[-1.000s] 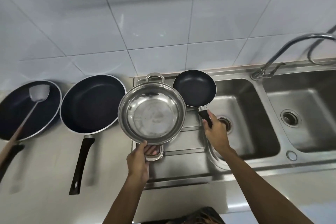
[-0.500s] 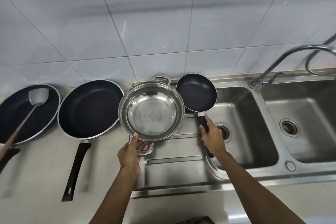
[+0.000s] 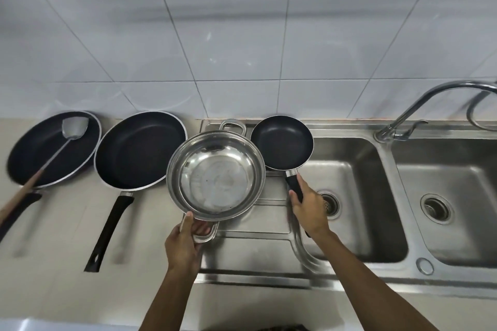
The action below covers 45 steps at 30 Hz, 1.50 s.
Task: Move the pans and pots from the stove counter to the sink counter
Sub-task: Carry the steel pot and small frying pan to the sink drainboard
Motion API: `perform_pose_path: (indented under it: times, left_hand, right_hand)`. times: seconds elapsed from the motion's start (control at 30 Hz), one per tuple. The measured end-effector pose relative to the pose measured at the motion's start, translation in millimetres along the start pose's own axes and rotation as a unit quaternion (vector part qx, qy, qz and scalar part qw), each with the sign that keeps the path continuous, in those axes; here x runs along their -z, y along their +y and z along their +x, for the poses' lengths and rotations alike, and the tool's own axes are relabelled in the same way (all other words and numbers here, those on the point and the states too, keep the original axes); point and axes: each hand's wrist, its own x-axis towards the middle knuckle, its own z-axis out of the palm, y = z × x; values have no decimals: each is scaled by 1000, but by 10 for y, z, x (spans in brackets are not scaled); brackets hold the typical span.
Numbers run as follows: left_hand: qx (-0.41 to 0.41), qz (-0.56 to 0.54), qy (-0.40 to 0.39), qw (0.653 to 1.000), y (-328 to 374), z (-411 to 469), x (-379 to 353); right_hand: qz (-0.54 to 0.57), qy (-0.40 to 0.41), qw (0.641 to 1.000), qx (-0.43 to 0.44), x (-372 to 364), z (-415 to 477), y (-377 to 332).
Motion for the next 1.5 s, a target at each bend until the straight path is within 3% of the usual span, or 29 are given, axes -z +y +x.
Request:
perform_pose_path:
  times: [0.27,0.57,0.73,1.1,1.5]
  left_hand:
    - [-32,89,78,992,-2,-71,403]
    - [-28,17,49,998,61,-73,395]
    - [-11,28,29,999,71,-122,413]
    - [-19,42,25,999,60,-306,406]
    - [16,23,14,1000,-189,-697,580]
  right_hand:
    - [11,-51,998,32,-79,46,-128]
    - [-16,-109,994,10,-22,222,-161]
    - [35,-127,990,-43,7,176,-136]
    - [36,-121,991,-39,180,17,-85]
    - [78,-115,986,-94,461,-618,58]
